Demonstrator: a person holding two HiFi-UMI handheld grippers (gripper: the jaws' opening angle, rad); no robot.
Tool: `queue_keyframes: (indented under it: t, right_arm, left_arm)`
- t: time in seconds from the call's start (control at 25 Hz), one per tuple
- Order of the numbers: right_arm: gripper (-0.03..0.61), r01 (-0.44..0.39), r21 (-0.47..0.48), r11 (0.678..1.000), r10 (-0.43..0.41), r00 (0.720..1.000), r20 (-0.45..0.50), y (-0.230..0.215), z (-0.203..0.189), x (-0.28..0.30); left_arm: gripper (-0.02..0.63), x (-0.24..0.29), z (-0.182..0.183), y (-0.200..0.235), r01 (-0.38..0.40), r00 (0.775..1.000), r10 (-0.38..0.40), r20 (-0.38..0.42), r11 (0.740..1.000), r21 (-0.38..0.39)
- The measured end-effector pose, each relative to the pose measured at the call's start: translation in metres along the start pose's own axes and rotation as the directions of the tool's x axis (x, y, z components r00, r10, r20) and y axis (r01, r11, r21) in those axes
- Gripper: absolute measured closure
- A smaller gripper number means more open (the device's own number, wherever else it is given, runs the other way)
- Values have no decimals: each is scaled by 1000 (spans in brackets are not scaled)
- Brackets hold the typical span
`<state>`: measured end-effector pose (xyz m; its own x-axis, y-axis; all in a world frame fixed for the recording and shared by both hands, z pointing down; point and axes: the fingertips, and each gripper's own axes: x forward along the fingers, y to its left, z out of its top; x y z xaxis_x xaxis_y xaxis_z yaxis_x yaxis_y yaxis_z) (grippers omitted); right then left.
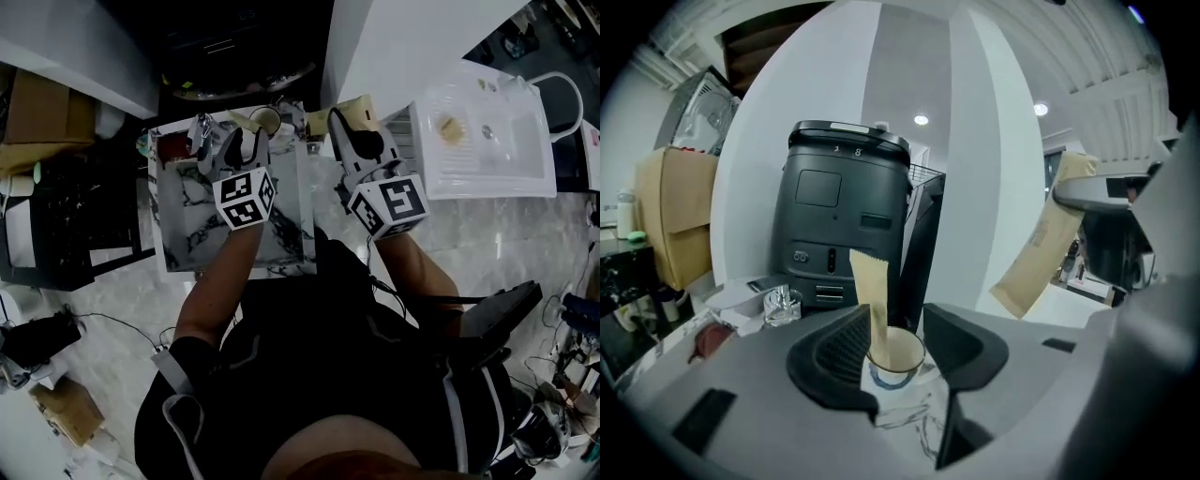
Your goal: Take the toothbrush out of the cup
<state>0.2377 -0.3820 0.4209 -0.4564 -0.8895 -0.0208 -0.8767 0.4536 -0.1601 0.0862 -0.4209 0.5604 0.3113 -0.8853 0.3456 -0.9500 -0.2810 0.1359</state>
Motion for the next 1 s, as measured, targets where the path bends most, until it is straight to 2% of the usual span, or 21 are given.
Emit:
queue_keyframes:
  t: [0.2, 0.4, 0.52, 0.76, 1.0]
  right_arm:
    - [529, -28, 8, 1000, 28, 1000, -7, -11, -15, 4]
    - [529, -51, 9, 999, 51, 998, -27, -20, -34, 9]
    - [528, -58, 13, 998, 59, 998, -35, -25, -43, 10]
    - [528, -69, 25, 997, 70, 997, -35, -22, -48, 11]
    - [529, -61, 33, 998, 62, 998, -33, -13, -34, 5]
  left_arm:
    - [443, 22, -17, 12, -62, 998, 62, -9, 998, -26]
    - [448, 37, -18, 20, -104, 994, 104, 36, 995, -11]
    - [491, 42, -21, 23, -118, 992, 118, 42, 993, -9]
    - [569, 44, -24, 27, -125, 991, 125, 38, 992, -3]
    - [578, 34, -9, 21, -103, 993, 101, 60, 994, 25]
